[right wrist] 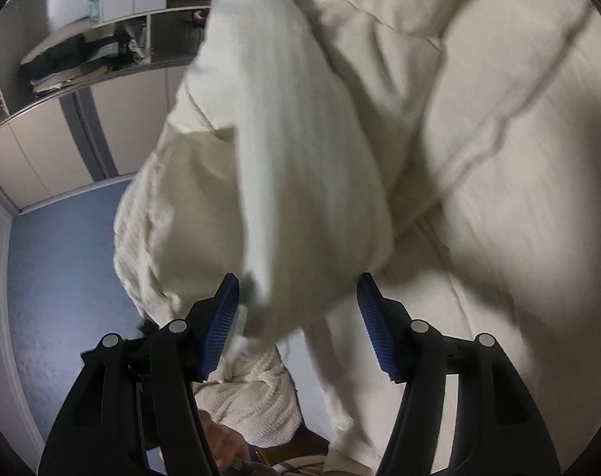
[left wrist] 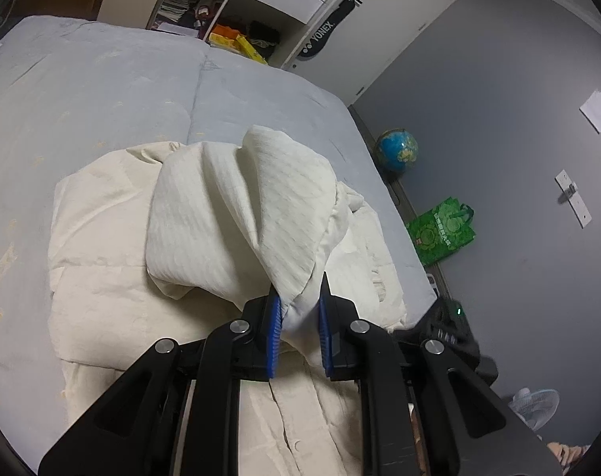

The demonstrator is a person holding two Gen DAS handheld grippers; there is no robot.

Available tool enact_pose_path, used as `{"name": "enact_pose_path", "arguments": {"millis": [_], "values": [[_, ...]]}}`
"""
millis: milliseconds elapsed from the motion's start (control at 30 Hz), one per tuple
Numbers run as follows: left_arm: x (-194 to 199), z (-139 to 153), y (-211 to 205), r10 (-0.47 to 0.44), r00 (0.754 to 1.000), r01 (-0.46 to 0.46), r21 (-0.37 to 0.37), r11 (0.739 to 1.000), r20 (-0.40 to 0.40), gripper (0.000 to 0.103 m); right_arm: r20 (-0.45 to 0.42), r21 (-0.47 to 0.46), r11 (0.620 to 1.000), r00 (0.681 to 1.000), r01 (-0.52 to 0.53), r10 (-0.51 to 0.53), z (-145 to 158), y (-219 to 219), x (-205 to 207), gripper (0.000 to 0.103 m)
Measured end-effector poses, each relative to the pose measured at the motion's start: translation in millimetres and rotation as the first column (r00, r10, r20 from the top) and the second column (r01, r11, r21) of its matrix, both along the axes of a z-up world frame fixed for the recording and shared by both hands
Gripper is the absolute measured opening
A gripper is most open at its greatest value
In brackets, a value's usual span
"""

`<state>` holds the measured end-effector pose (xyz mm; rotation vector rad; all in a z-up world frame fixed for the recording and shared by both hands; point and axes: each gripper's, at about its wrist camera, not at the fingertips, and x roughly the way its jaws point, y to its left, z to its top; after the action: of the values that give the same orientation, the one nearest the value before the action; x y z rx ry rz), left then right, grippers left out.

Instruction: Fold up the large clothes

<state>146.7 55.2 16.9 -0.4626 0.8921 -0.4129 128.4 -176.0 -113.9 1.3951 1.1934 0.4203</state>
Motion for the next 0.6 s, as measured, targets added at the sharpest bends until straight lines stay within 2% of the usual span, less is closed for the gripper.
{"name": "enact_pose_path", "arguments": {"millis": [67, 167, 233, 300, 400, 500, 600], "values": [[-0.1, 0.9, -3.5, -0.007, 1.000, 0.007, 0.018, 1.000, 0.007, 0.016, 0.014, 0.015, 1.000, 1.000, 0.009, -0.009, 2.7, -1.2, 5.6, 0.057], [-0.2, 3.0, -0.7, -0.001, 1.000, 0.001, 0.014, 1.000, 0.012, 0.016, 0.094, 0.017, 1.000, 0.995, -0.021, 0.020, 17.3, 4.2, 18.1, 0.044], [-0.8, 5.7, 5.0, 0.011, 1.000, -0.012, 0.001, 1.000, 0.019, 0.016, 0.137, 0.024, 0.998, 0.989, -0.058, 0.054, 28.3, 6.7, 20.4, 0.043], [-0.9, 8.7, 10.7, 0.023, 0.999, -0.023, -0.015, 1.000, 0.024, 0.016, 0.138, 0.049, 0.996, 0.988, -0.069, 0.062, 32.9, 8.7, 16.7, 0.046], [0.8, 8.9, 12.2, 0.020, 1.000, -0.019, -0.037, 0.999, 0.016, 0.016, 0.088, 0.072, 0.995, 0.994, -0.066, 0.059, 24.1, 3.9, 13.1, 0.046], [1.5, 8.7, 4.2, 0.003, 1.000, -0.003, -0.028, 1.000, 0.016, 0.016, 0.060, 0.081, 0.996, 0.997, -0.045, 0.040, 13.4, -0.5, 13.2, 0.046], [0.4, 9.0, -0.5, -0.009, 1.000, 0.009, -0.017, 1.000, 0.020, 0.016, 0.092, 0.058, 0.998, 0.995, -0.033, 0.028, 13.8, -3.9, 20.1, 0.043]]}}
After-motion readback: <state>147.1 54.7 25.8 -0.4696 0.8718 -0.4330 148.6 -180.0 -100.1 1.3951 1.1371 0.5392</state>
